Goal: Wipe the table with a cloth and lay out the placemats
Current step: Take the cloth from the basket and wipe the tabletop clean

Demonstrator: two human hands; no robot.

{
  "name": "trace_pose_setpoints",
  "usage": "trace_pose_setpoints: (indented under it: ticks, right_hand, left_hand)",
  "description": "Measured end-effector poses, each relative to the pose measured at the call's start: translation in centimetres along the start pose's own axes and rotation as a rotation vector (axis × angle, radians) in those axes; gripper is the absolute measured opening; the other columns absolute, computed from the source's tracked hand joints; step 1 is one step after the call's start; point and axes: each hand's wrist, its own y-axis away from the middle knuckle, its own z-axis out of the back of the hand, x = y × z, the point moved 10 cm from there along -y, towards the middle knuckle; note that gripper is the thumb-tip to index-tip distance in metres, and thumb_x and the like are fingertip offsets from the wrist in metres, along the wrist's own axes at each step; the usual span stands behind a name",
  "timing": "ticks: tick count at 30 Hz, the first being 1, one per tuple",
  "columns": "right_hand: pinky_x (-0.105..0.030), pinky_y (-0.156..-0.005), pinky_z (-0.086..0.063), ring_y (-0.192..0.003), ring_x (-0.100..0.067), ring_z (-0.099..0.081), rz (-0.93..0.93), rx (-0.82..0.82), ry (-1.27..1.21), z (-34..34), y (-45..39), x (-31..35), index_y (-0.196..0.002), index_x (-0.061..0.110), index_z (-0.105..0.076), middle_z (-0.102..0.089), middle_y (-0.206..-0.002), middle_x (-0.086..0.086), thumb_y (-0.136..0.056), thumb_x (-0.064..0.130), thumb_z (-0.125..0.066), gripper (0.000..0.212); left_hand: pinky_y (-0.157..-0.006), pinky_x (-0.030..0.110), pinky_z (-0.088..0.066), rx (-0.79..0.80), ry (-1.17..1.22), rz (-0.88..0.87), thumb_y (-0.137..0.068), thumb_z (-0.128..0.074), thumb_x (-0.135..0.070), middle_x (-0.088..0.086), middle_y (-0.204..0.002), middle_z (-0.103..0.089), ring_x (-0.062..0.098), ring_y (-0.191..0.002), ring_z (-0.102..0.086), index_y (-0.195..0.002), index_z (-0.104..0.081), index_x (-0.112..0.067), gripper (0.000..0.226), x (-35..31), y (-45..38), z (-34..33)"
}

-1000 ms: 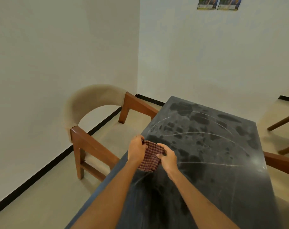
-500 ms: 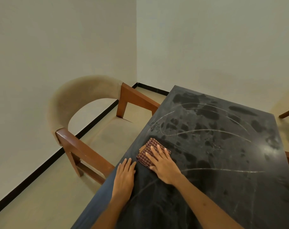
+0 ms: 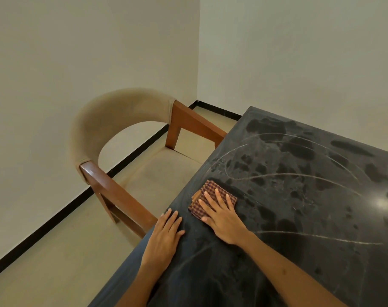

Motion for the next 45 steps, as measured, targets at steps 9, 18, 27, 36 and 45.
trace_pose_setpoints:
  ticks: [9, 18, 27, 36, 45]
  right_hand:
    - [-0.045, -0.115, -0.007, -0.149, -0.027, -0.006, 0.07, -0.036, 0.072, -0.6, 0.4, 0.4, -0.153, 0.021, -0.021, -0.017, -0.161, -0.002, -0.099, 0.041, -0.018, 0.057]
    - [-0.044, -0.115, 0.015, -0.147, -0.033, 0.017, -0.118, 0.023, -0.004, 1.7, -7.0, -4.9, -0.155, 0.028, -0.008, 0.011, -0.161, -0.01, -0.097, 0.056, 0.003, 0.065]
    - [-0.048, -0.117, 0.006, -0.148, -0.032, 0.006, 0.074, 0.061, 0.051, 1.6, -5.8, 1.2, -0.154, 0.025, -0.015, -0.001, -0.162, -0.006, -0.101, 0.041, -0.012, 0.056]
    - [-0.049, -0.118, 0.0, -0.149, -0.034, 0.002, 0.117, 0.088, 0.117, 1.6, -6.4, 0.8, -0.154, 0.031, -0.013, -0.004, -0.163, 0.0, -0.1, 0.046, -0.011, 0.056]
    - [-0.052, -0.117, 0.002, -0.148, -0.036, 0.008, -0.07, 0.132, 0.109, 3.1, -9.6, -2.8, -0.155, 0.03, -0.006, 0.004, -0.163, 0.001, -0.105, 0.039, -0.022, 0.053]
  left_hand:
    - [-0.115, 0.026, 0.0, -0.014, 0.085, -0.081, -0.1, -0.019, -0.055, 0.003, -0.137, -0.055, 0.019, -0.131, -0.047, -0.127, -0.06, -0.016, 0.063, -0.9, 0.1, 0.3]
    - [-0.118, 0.034, -0.005, -0.073, 0.074, -0.119, -0.101, -0.023, -0.053, -0.002, -0.147, -0.044, 0.014, -0.141, -0.03, -0.135, -0.052, -0.018, 0.057, -0.5, -0.2, -0.1]
    - [-0.118, 0.034, -0.01, -0.16, 0.086, -0.138, -0.099, -0.03, -0.048, 0.002, -0.143, -0.048, 0.018, -0.138, -0.036, -0.131, -0.056, -0.014, 0.054, -0.9, -0.1, 0.6]
    - [-0.102, 0.033, -0.04, -0.29, 0.097, -0.105, -0.097, -0.043, -0.047, -0.002, -0.118, -0.062, 0.016, -0.116, -0.051, -0.113, -0.066, -0.014, 0.044, -0.3, 0.3, 1.7]
    - [-0.101, 0.031, -0.042, -0.3, 0.093, -0.117, -0.096, -0.043, -0.049, -0.003, -0.118, -0.06, 0.015, -0.115, -0.052, -0.113, -0.066, -0.015, 0.044, -0.3, 0.5, 1.8]
